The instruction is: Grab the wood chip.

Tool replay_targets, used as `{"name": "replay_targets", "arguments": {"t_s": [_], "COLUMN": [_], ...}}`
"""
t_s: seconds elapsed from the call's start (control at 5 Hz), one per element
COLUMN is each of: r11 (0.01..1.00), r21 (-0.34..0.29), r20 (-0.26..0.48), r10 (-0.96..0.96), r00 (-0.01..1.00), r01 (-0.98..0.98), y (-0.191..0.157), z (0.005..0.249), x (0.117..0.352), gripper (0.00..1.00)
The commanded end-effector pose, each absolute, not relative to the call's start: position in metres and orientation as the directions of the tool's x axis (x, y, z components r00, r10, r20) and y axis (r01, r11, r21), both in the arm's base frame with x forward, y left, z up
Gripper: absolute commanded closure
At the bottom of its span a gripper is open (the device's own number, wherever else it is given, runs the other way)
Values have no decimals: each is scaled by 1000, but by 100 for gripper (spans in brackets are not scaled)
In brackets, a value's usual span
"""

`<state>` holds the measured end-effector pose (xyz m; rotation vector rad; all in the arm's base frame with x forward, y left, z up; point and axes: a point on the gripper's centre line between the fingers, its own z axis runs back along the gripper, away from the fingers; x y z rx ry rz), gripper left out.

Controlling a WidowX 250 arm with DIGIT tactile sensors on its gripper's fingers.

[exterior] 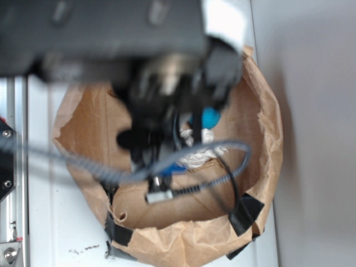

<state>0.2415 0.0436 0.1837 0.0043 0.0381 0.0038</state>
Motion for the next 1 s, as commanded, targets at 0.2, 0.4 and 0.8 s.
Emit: {"name": "replay_targets", "arguments": {"t_s": [0.2, 0.4, 0.8], "r11": [949, 949, 784], "r21": [-97, -97, -81], "r20": [35, 35, 0], "r10": [-299, -299, -617], "r00": [954, 954, 787], "r01": [301, 301, 615], "y": [57, 57, 50], "z": [192, 192, 140], "x": [250, 250, 275], "gripper": [0, 0, 0]}}
